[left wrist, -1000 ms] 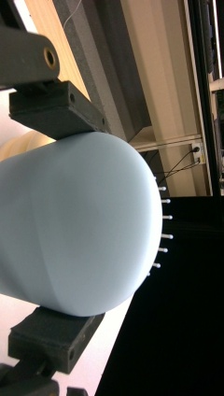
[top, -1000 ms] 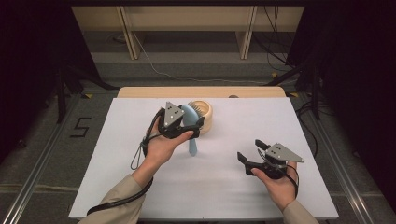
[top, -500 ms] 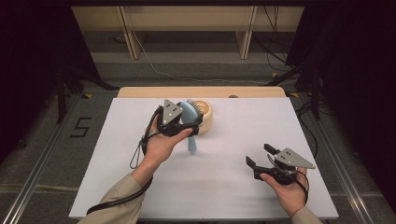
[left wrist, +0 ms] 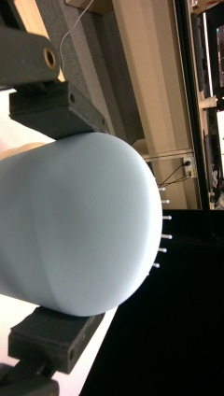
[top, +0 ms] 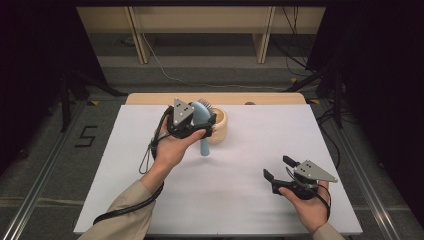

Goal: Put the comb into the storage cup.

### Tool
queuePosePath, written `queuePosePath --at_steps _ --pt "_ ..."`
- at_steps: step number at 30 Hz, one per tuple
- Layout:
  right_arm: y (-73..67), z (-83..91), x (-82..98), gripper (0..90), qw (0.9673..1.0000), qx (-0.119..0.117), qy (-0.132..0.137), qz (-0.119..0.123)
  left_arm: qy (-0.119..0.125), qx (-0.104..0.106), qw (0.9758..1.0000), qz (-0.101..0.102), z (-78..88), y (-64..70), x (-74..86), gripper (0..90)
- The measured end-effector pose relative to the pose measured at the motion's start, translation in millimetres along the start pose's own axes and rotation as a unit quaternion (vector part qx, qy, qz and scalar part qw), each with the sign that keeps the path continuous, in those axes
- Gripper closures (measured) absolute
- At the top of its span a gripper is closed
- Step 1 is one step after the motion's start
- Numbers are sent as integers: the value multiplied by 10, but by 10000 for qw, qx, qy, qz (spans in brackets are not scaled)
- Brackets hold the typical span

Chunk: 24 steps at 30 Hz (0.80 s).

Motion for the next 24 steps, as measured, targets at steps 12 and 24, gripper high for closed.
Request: queuePosePath --at_steps 12,24 --pt "7 -6 12 158 10000 24 -3 -27 -5 -41 10000 11 -96 -12 -104 198" --pt "13 -9 21 158 10000 30 -26 -29 19 -102 9999 21 -143 -74 -224 199"
Point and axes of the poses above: each handheld gripper's, and its own axes: z roughly backward along the jaws, x roughly out of its underside, y roughly to its right, the point moved 8 cm from there along -z, roughly forward along the jaws, and after that the axes turned 5 degrees about y, right-handed, at the moved point
